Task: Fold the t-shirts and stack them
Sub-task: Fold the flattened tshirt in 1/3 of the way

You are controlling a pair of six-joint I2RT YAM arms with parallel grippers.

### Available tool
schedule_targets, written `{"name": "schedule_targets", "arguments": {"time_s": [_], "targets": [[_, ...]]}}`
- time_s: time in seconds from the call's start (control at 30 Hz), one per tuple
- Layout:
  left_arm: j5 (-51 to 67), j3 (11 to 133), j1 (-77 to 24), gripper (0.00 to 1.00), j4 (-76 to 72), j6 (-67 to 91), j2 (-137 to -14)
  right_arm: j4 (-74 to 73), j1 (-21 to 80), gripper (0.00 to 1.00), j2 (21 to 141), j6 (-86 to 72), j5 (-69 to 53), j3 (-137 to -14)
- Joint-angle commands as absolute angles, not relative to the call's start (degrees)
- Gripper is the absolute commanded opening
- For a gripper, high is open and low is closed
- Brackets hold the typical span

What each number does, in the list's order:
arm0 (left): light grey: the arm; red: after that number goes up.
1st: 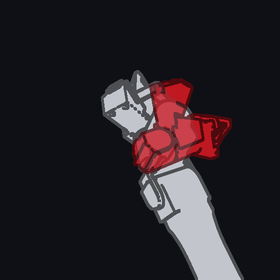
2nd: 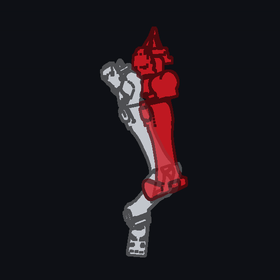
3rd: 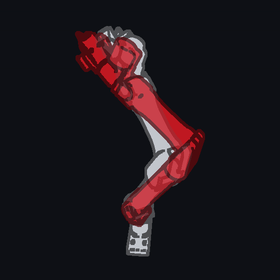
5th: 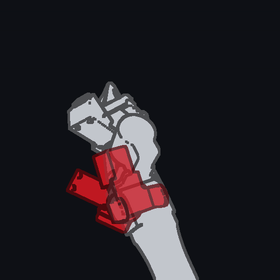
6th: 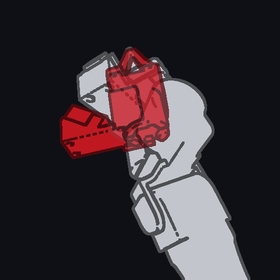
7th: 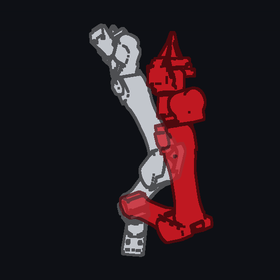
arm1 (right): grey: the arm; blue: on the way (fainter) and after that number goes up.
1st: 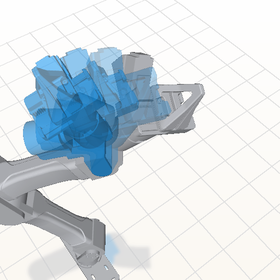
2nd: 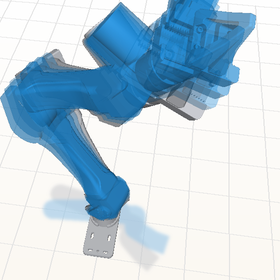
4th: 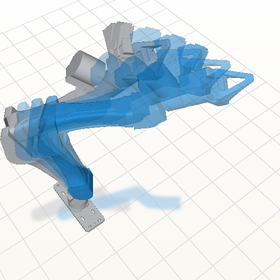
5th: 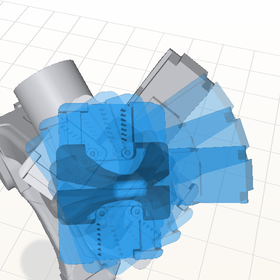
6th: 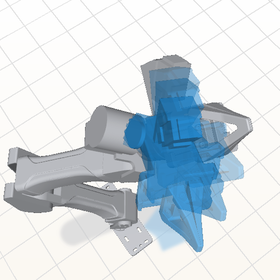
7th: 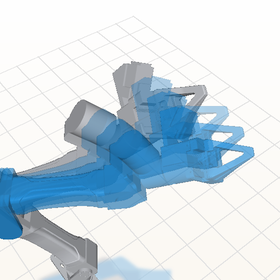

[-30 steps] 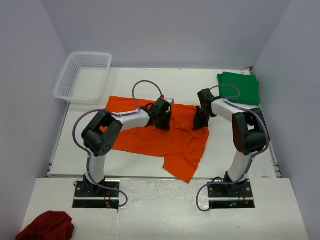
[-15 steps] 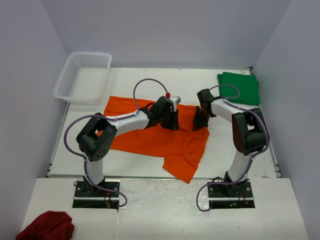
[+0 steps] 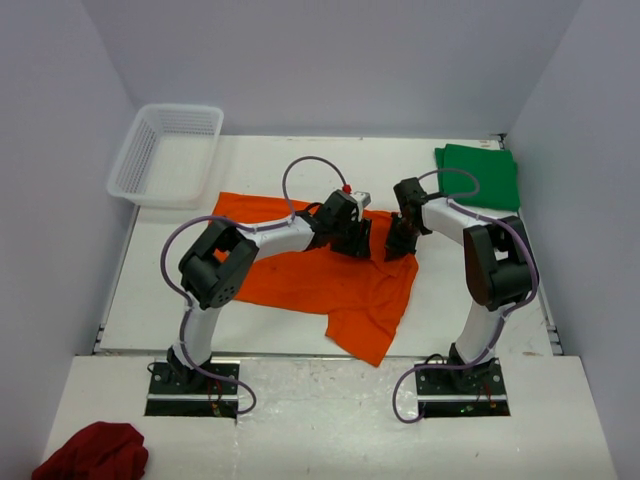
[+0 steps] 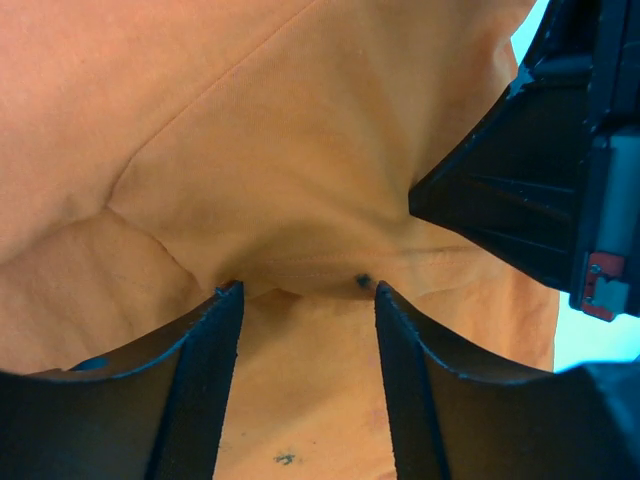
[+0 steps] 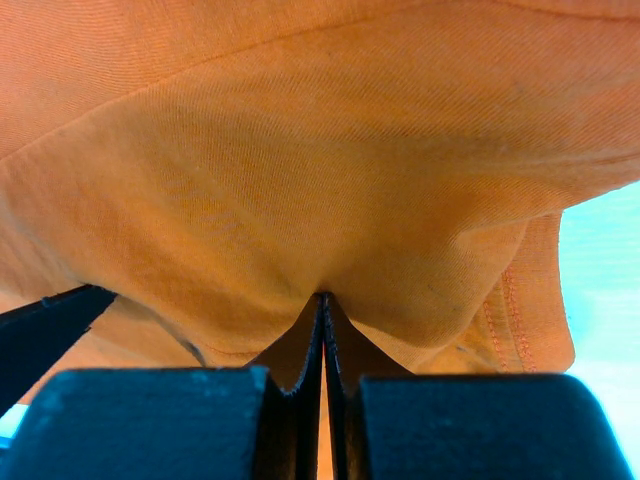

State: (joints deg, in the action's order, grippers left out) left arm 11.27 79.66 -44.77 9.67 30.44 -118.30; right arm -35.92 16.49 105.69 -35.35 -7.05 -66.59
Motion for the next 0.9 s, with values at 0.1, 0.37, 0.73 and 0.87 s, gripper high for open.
{"name": "schedule_targets", "arguments": {"time_s": [0.1, 0.37, 0.73, 0.87], "targets": [[10.7, 82.4, -45.0, 0.58, 10.5, 29.4, -118.5, -35.9, 16.9, 0.0, 105.3, -34.6, -6.7, -66.4], [10.3, 85.4, -45.0, 0.57, 12.8, 29.5, -121.5, -36.6, 17.0, 0.0, 104.4, -35.0, -6.3, -66.5], [8.1, 85.6, -45.1, 0.15, 15.3, 29.7, -124.8, -35.9, 16.9, 0.0, 104.4, -35.2, -7.0, -66.2], [6.7, 83.3, -45.1, 0.13, 15.7, 29.5, -122.5, -36.1, 17.0, 0.0, 105.0, -35.2, -6.9, -66.4]]}}
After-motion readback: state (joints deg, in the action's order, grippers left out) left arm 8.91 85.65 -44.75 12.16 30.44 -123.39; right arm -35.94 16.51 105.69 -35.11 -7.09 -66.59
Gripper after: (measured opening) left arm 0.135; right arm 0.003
